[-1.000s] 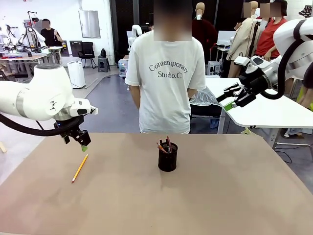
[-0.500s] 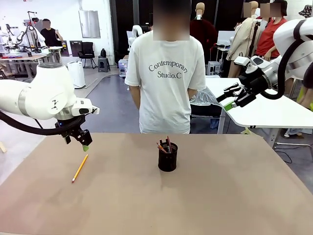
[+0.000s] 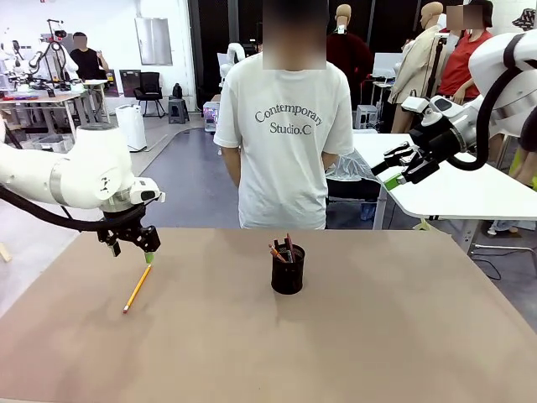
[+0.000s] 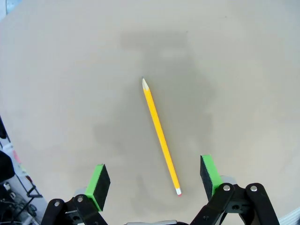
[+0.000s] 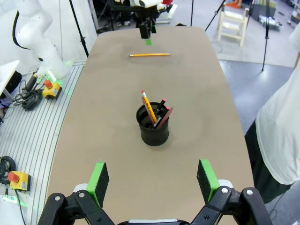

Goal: Place the pens into the pen holder.
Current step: Pick up a writing instrument from the table and place it into the Pen holder.

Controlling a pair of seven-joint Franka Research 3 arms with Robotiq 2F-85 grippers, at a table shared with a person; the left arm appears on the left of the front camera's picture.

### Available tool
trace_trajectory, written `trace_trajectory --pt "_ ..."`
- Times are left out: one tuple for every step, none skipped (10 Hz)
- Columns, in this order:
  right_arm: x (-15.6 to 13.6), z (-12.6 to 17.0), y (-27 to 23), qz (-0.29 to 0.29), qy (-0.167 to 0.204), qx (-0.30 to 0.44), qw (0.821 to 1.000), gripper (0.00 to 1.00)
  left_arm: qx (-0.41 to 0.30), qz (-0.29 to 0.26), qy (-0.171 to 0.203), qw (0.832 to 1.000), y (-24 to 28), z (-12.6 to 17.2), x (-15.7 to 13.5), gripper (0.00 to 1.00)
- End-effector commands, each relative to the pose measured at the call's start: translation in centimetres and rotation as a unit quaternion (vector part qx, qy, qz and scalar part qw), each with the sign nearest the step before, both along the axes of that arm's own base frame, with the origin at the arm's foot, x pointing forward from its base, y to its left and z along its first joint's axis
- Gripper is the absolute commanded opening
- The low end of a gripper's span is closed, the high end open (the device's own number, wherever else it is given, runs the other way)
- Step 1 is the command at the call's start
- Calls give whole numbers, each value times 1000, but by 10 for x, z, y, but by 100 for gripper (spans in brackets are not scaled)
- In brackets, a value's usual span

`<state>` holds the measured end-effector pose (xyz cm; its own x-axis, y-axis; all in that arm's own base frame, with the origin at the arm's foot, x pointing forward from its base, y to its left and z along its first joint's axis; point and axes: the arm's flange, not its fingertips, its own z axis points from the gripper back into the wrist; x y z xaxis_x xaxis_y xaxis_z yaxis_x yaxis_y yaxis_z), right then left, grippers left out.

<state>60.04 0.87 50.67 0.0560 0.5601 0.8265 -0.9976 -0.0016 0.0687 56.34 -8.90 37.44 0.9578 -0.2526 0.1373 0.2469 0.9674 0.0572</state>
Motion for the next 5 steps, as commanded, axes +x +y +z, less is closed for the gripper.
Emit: trace_trajectory --pt "2 2 1 0 -1 -2 1000 100 -11 19 2 1000 4 -6 9 100" --pt "2 2 1 0 -1 -2 1000 100 -11 25 7 1000 8 -13 11 100" --pt "2 2 1 0 -1 -2 1000 100 -13 27 13 999 9 -20 13 100" --pt "2 2 1 0 -1 -2 1000 100 -13 28 20 999 10 -29 15 100" --pt "2 2 1 0 -1 -2 1000 100 -19 28 25 999 11 -38 19 100"
